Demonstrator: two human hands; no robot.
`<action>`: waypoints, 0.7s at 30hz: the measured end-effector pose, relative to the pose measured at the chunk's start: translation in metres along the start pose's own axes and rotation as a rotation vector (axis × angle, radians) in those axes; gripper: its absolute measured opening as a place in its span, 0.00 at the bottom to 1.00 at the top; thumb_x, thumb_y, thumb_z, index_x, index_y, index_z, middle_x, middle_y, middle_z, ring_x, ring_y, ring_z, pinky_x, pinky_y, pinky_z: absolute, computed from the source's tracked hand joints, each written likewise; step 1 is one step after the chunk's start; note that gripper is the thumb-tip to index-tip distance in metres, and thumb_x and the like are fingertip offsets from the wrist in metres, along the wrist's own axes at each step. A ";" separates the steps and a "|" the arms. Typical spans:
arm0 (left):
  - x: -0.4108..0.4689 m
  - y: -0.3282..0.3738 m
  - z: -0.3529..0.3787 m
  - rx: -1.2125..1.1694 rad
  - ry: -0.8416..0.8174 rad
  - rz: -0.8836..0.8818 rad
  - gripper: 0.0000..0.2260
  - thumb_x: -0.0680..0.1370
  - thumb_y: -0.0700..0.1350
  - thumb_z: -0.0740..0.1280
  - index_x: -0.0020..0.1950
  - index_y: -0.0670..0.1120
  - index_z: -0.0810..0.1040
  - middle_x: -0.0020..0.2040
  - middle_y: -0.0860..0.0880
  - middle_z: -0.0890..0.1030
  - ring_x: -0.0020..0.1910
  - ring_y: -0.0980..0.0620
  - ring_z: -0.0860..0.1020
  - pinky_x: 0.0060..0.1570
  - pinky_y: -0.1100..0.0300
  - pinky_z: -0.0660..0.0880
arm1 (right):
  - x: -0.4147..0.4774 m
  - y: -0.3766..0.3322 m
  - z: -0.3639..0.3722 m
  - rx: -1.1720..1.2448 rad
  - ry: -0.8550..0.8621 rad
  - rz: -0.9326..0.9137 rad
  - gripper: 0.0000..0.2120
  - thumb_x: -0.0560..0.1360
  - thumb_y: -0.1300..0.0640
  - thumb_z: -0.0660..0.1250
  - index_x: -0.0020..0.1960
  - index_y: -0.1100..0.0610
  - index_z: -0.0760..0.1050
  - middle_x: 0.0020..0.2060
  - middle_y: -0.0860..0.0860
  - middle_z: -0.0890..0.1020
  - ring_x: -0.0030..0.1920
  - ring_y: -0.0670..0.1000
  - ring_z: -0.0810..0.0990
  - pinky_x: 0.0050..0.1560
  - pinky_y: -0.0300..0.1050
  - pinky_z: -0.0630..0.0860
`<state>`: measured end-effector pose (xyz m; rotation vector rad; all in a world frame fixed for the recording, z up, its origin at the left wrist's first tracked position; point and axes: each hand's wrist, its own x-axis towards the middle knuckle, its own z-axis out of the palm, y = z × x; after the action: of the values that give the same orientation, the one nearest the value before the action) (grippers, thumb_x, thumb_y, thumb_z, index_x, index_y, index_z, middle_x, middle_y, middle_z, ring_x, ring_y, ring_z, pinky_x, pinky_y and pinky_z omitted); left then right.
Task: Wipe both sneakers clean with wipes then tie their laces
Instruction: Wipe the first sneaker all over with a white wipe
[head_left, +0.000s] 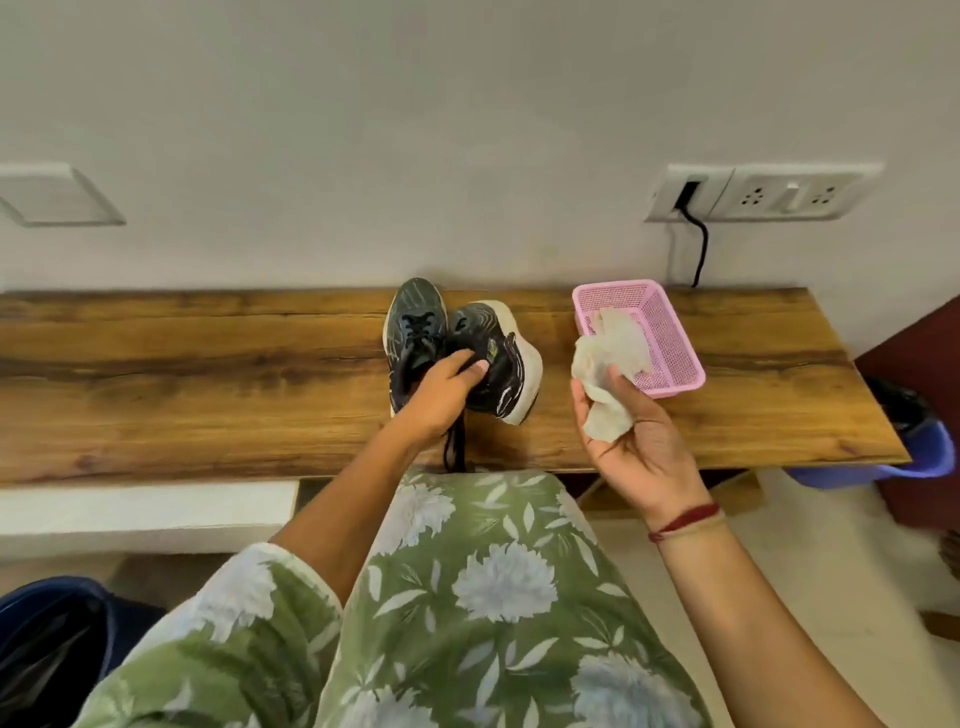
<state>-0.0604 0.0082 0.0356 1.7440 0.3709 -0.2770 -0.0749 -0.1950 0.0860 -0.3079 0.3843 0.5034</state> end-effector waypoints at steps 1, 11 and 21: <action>-0.009 0.000 0.002 -0.097 0.017 -0.023 0.21 0.83 0.44 0.59 0.75 0.41 0.64 0.71 0.46 0.69 0.69 0.50 0.68 0.64 0.65 0.66 | -0.005 -0.001 0.000 0.002 -0.005 -0.008 0.36 0.48 0.75 0.81 0.55 0.64 0.80 0.58 0.60 0.80 0.55 0.56 0.81 0.47 0.48 0.82; -0.050 -0.010 0.010 -0.463 0.004 -0.330 0.15 0.77 0.53 0.67 0.58 0.45 0.80 0.52 0.46 0.84 0.54 0.47 0.81 0.59 0.52 0.75 | -0.046 0.005 0.008 -0.104 -0.003 0.113 0.26 0.45 0.78 0.79 0.42 0.67 0.83 0.52 0.65 0.81 0.49 0.65 0.82 0.48 0.65 0.77; -0.069 0.017 0.012 -0.470 -0.028 -0.427 0.12 0.76 0.48 0.70 0.53 0.41 0.79 0.48 0.43 0.83 0.46 0.45 0.81 0.50 0.50 0.78 | -0.062 -0.011 0.012 0.040 -0.035 0.090 0.41 0.54 0.78 0.76 0.65 0.62 0.73 0.61 0.64 0.77 0.60 0.62 0.78 0.52 0.54 0.80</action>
<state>-0.1167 -0.0132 0.0752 1.1878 0.7277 -0.4772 -0.1160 -0.2251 0.1248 -0.2436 0.3747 0.5874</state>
